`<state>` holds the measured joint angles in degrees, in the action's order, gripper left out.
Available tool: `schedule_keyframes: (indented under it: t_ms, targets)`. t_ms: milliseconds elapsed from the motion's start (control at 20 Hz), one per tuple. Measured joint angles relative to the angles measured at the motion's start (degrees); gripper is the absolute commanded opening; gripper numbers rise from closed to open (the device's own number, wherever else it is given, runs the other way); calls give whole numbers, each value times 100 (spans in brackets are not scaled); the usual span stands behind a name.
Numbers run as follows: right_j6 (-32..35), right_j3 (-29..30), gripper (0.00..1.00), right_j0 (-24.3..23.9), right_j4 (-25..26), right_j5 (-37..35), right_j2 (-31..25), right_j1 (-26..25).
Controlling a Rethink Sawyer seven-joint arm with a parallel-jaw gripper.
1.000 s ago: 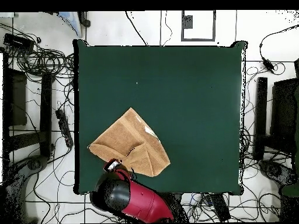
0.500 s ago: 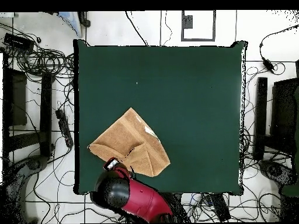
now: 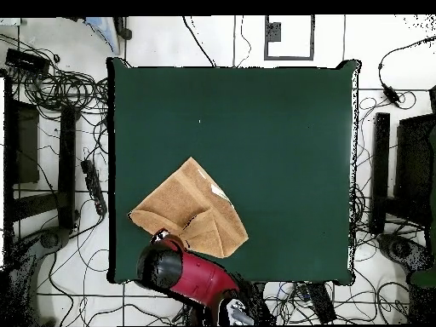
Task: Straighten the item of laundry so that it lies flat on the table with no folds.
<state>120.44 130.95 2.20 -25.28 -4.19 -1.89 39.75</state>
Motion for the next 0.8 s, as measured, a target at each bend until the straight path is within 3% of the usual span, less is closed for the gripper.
schedule_keyframes:
  t_ms: [300,550,800]
  targets:
    - [0,-227,100,276,1,23,287,-527]
    - [0,-334,100,194,52,140,493,-938]
    - [0,-411,100,186,213,139,729,-1025]
